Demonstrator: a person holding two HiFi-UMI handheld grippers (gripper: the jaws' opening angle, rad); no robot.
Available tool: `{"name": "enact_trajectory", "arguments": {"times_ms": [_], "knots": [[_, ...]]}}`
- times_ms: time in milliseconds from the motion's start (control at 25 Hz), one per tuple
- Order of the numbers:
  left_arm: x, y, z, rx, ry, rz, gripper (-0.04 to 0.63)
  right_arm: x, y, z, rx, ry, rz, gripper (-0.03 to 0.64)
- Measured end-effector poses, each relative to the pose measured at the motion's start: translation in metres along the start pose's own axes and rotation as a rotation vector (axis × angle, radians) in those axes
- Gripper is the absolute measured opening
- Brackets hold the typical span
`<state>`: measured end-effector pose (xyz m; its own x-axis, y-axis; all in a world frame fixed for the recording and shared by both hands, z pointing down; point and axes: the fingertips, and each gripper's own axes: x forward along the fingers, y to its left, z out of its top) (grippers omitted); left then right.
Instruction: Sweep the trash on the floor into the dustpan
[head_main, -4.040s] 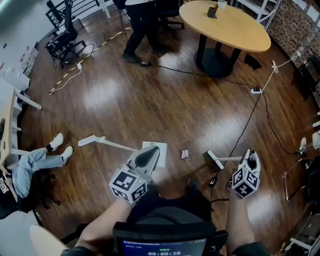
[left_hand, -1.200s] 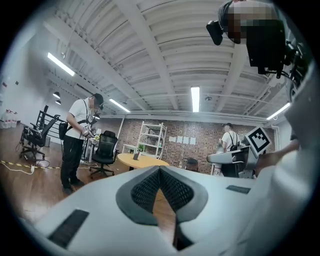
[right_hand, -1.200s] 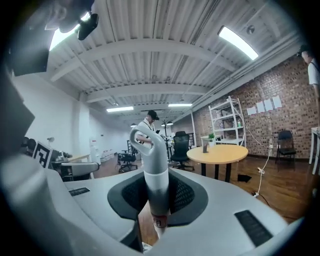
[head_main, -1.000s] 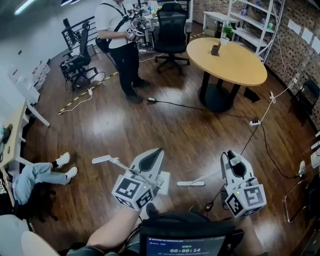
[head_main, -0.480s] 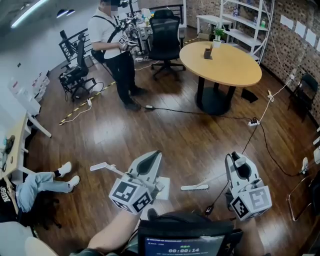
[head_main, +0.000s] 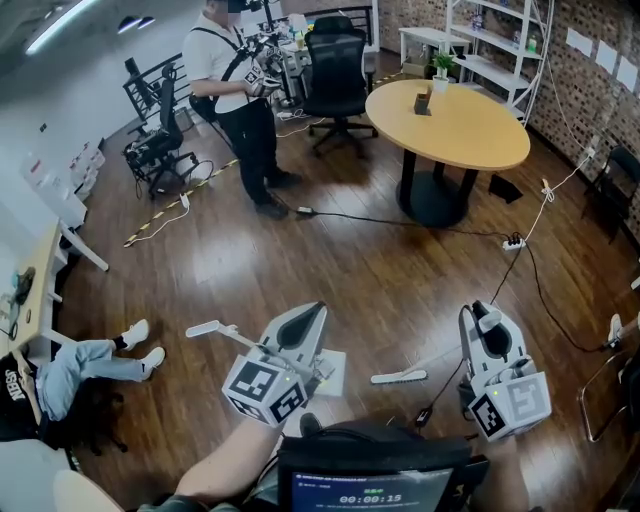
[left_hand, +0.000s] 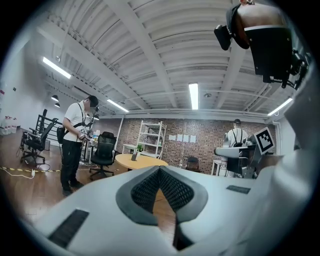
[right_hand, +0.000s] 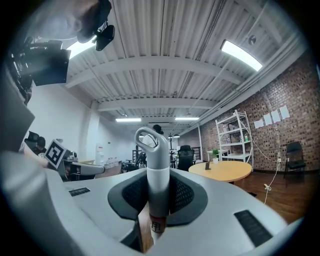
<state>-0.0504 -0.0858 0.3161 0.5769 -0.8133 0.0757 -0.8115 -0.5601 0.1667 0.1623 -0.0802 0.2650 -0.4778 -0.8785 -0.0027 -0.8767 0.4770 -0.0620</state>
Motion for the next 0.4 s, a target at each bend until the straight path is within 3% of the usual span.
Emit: {"name": "enact_trajectory", "arguments": {"times_ms": [400], "knots": [[0.0011,0.0111,0.0069,-0.002,-0.016,0.0,0.015,0.0081,-0.0011,-0.0047,0.019,0.006,-0.015,0.078]]}}
